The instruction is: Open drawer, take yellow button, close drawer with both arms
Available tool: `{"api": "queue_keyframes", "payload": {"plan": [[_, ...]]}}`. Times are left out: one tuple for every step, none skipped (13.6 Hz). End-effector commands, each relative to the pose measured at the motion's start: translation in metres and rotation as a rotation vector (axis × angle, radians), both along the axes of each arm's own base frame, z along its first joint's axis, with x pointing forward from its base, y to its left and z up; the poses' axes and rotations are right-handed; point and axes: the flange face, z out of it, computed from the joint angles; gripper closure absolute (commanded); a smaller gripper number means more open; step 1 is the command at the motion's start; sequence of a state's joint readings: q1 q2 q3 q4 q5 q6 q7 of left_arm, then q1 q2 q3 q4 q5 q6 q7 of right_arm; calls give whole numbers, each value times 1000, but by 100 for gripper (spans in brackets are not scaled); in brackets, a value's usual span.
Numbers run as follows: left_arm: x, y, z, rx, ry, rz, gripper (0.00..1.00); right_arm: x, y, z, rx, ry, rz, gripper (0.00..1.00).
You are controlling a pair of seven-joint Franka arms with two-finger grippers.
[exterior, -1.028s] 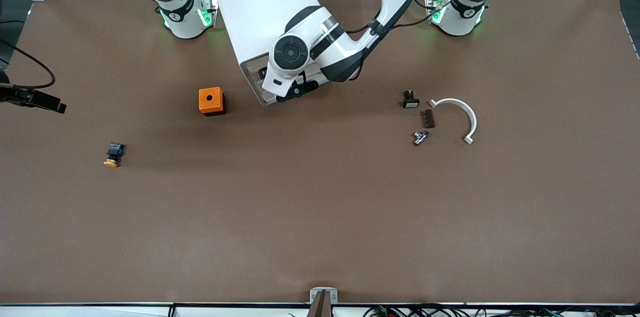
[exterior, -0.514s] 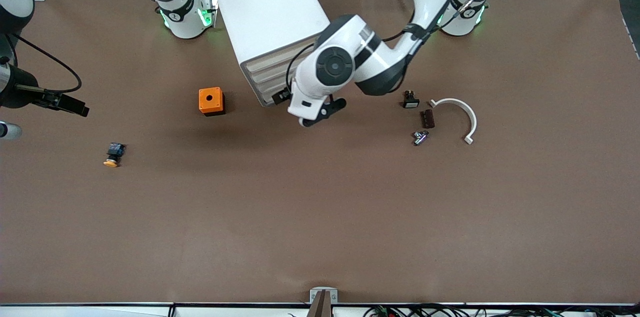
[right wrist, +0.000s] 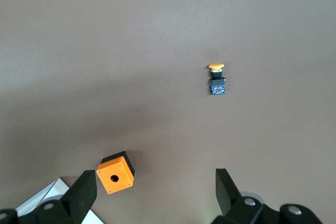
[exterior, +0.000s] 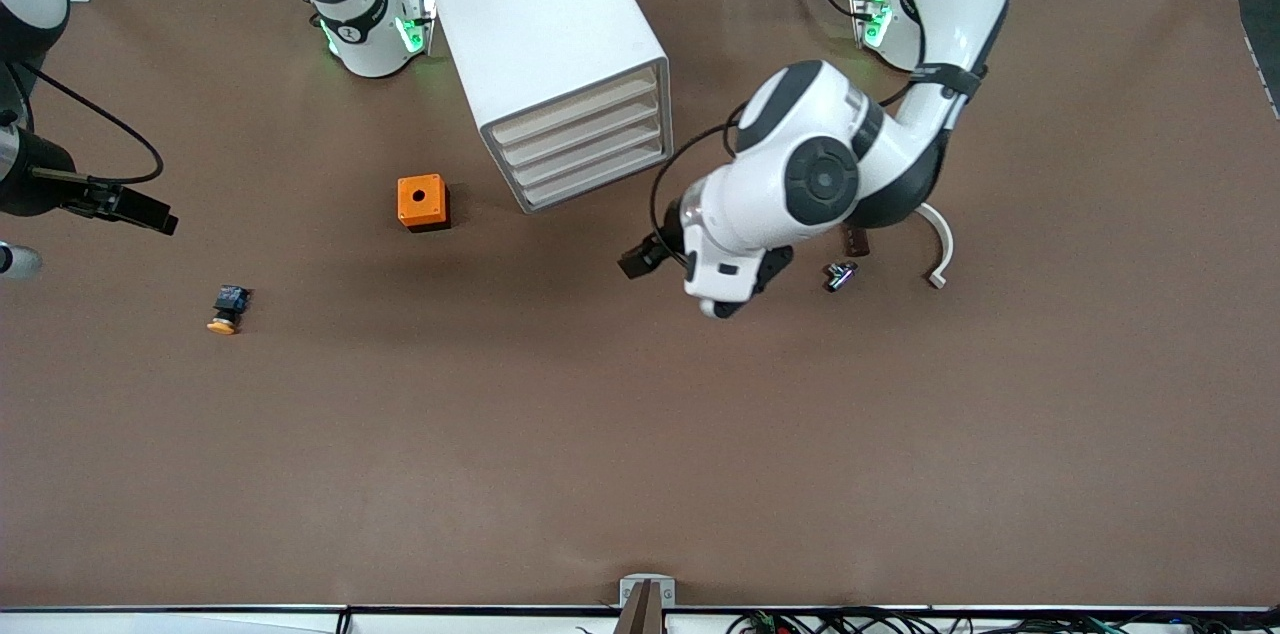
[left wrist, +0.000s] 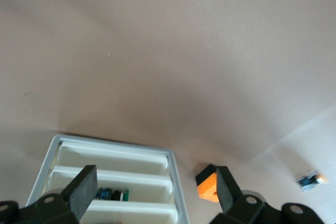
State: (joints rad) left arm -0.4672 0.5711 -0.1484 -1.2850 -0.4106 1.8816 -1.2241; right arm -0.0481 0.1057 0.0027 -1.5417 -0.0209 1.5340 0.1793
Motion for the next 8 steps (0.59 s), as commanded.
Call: {"api": "queue_keyframes", "payload": {"plan": [[18,43,16,-1,3,67,0,0,2,5,5,-5,-14,0],[25,57,16,7,4,85,0,0,2,6,5,-6,-14,0],[33,72,16,21,3,100,0,1,2,4,5,-5,-14,0],[40,88,16,45,-7,111,0,1,2,5,5,-8,-14,0],[45,99,17,67,-26,112,0,0,3,6,5,-10,-12,0],[49,105,17,82,-38,116,0,1,3,8,4,-14,-12,0],[51,109,17,96,-47,116,0,1,2,7,6,-13,-14,0],[59,126,16,106,-49,142,0,1,3,9,7,-17,-14,0]]}}
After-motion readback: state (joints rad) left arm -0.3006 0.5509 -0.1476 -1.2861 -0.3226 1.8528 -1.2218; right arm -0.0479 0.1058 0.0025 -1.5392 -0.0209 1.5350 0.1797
